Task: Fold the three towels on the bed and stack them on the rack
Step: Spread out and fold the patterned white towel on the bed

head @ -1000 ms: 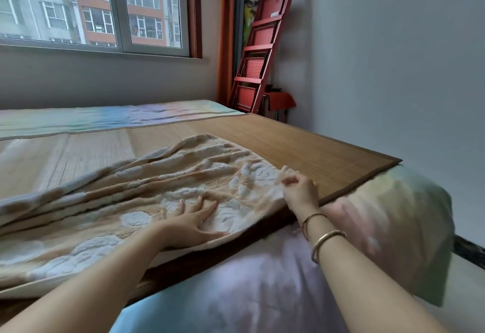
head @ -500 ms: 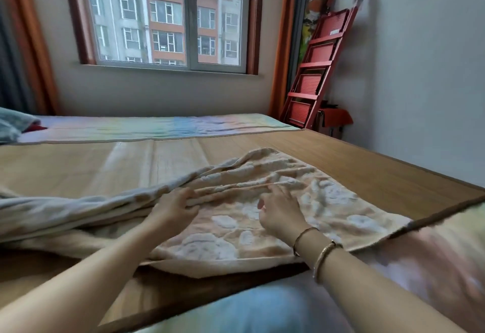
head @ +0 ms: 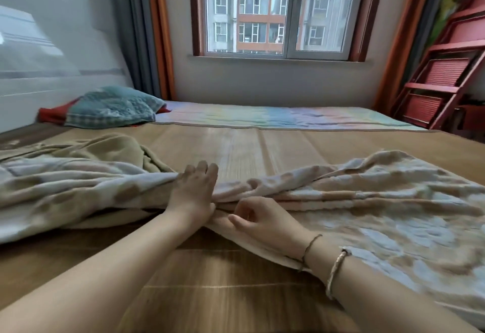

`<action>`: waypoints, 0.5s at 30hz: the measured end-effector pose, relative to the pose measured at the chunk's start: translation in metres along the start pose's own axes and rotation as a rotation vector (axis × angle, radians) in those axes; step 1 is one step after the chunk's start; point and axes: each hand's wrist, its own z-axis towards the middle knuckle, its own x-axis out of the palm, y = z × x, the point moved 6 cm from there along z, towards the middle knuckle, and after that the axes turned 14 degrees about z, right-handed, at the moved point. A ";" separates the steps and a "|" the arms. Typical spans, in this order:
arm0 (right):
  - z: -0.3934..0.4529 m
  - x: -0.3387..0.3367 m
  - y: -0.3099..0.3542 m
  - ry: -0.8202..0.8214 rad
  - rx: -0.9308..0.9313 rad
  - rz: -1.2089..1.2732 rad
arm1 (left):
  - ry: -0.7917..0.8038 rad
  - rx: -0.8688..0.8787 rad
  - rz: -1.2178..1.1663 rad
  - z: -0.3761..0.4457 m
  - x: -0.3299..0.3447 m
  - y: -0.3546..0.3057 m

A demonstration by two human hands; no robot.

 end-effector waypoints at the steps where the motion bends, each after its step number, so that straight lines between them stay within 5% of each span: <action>1: 0.003 0.005 0.003 0.003 -0.008 -0.026 | -0.012 -0.007 0.071 -0.005 -0.002 0.010; 15: 0.103 0.130 0.098 0.024 -0.137 -0.376 | 0.291 -0.473 0.197 -0.090 0.033 0.253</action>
